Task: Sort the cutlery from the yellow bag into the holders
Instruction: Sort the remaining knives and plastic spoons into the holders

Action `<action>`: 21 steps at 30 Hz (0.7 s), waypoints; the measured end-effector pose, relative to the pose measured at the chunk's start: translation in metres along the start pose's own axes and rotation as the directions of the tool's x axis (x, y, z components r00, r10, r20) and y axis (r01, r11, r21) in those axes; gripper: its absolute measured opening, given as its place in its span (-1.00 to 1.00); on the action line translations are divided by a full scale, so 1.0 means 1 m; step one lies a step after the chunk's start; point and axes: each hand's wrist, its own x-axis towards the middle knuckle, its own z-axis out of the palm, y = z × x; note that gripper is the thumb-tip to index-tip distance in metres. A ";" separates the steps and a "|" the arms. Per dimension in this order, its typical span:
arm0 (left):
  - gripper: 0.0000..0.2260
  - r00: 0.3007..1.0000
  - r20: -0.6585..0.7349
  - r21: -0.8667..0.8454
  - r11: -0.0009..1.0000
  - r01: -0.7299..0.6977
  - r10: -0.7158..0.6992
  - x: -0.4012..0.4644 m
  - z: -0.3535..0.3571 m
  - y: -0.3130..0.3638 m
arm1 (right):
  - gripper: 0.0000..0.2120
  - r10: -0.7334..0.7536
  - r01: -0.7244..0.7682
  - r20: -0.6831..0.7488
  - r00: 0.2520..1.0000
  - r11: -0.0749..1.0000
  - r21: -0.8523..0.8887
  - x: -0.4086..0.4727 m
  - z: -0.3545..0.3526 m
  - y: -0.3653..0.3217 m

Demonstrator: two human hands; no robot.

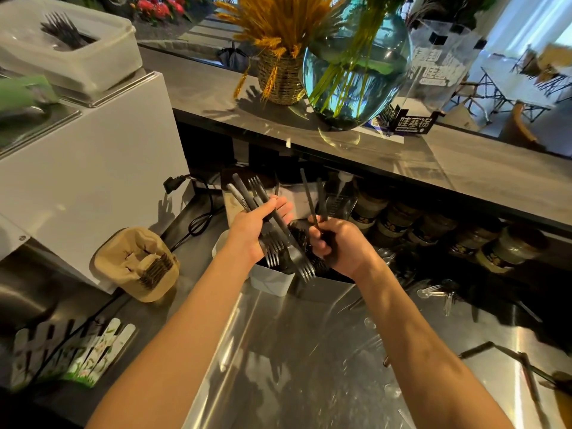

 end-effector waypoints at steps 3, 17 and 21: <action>-0.85 1.000 0.020 -0.044 0.999 -0.001 0.002 -0.001 0.004 -0.002 | -0.73 -0.035 0.021 -0.060 0.998 0.975 -0.223 0.001 0.001 0.003; -0.80 0.996 0.077 -0.180 0.983 -0.029 0.044 0.003 -0.001 -0.001 | -0.82 -0.174 0.122 -0.152 0.973 0.945 -0.303 -0.003 0.005 0.006; -0.81 1.000 -0.028 -0.242 0.970 -0.015 0.009 0.005 -0.014 0.008 | -0.83 -0.199 0.161 -0.185 0.962 0.966 -0.204 0.006 0.000 0.008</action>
